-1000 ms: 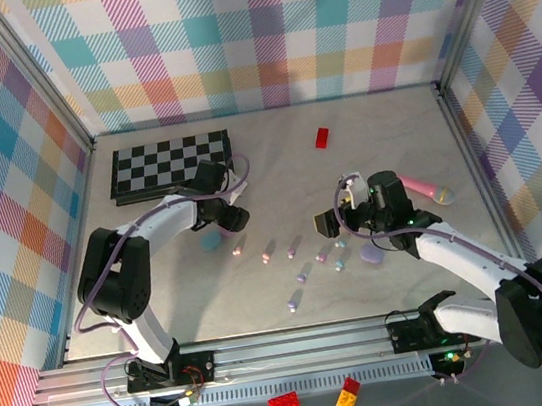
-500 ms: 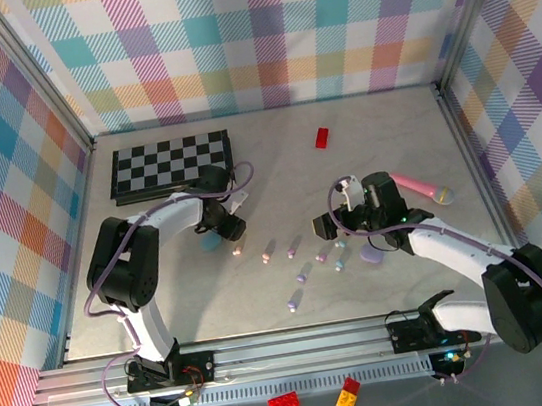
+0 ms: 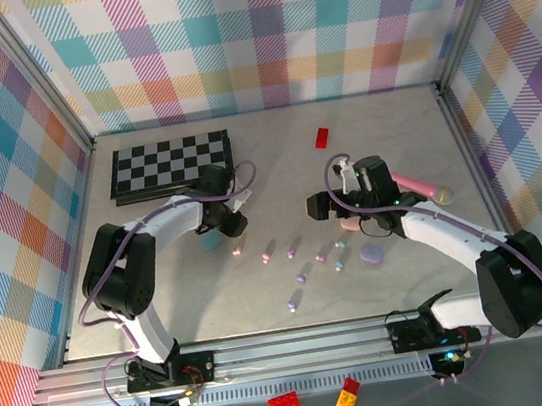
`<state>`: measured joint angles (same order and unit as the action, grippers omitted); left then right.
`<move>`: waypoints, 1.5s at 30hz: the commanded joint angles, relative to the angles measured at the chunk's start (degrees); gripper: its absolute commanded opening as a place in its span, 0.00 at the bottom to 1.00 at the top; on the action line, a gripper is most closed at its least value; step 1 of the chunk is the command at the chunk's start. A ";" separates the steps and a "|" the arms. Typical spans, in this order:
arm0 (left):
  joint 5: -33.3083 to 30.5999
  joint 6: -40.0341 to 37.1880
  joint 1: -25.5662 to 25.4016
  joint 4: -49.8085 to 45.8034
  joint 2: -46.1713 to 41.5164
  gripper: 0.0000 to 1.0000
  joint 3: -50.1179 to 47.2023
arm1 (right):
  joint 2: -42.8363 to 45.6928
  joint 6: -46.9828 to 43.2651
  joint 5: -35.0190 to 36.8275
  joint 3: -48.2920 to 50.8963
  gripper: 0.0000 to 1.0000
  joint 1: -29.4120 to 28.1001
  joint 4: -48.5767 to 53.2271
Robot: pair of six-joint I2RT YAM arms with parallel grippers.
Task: Insert wireless bluetooth earbuds into charging case
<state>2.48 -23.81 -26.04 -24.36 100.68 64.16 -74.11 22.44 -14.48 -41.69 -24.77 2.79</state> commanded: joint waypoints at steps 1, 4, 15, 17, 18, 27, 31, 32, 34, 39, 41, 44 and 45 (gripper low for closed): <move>2.73 0.13 -2.83 4.91 -4.57 0.34 -1.65 | -0.66 7.92 -6.40 -1.98 0.99 -0.28 1.01; 4.16 0.28 -5.43 8.97 -7.23 0.34 -3.40 | -1.92 12.84 -11.18 -3.48 0.99 -0.19 1.35; 18.52 -5.22 -12.99 22.43 -14.04 0.34 -10.10 | -8.25 19.06 -25.34 -4.30 0.81 -0.19 -6.04; 20.15 -5.93 -13.44 23.67 -14.95 0.34 -10.70 | -9.05 20.88 -27.21 -3.69 0.77 -0.19 -8.89; 20.96 -5.95 -13.49 24.29 -15.23 0.34 -11.09 | -9.42 21.84 -28.27 -3.38 0.75 -0.21 -10.40; 21.87 -6.11 -14.03 25.66 -14.77 0.34 -10.52 | -11.73 22.70 -32.34 -3.44 0.56 -0.27 -12.56; 20.95 -6.04 -14.21 26.63 -14.55 0.35 -10.51 | -12.53 22.75 -33.30 -3.90 0.46 -0.30 -12.64; 20.52 -5.98 -14.26 26.98 -14.51 0.35 -10.48 | -12.70 22.83 -33.49 -4.08 0.44 -0.32 -12.57; 20.20 -5.98 -14.34 27.15 -14.32 0.35 -10.32 | -13.09 22.84 -34.01 -4.37 0.43 -0.36 -12.43; 19.68 -6.72 -14.78 26.51 -13.77 0.35 -9.88 | -13.58 22.31 -34.31 -5.07 0.39 -0.54 -11.14; 19.52 -6.68 -14.81 26.55 -13.83 0.35 -10.04 | -13.69 22.56 -34.24 -5.15 0.35 -0.54 -11.13; 19.22 -6.56 -14.83 27.29 -14.00 0.35 -10.53 | -13.39 22.74 -33.59 -5.15 0.27 -0.54 -10.99; 19.06 -6.51 -14.83 27.53 -14.10 0.36 -10.80 | -13.27 22.66 -33.43 -5.14 0.25 -0.50 -10.73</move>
<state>21.04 -29.43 -40.01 0.27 86.94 53.69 -87.07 44.88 -47.59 -45.45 -24.84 -8.56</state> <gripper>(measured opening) 0.390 0.265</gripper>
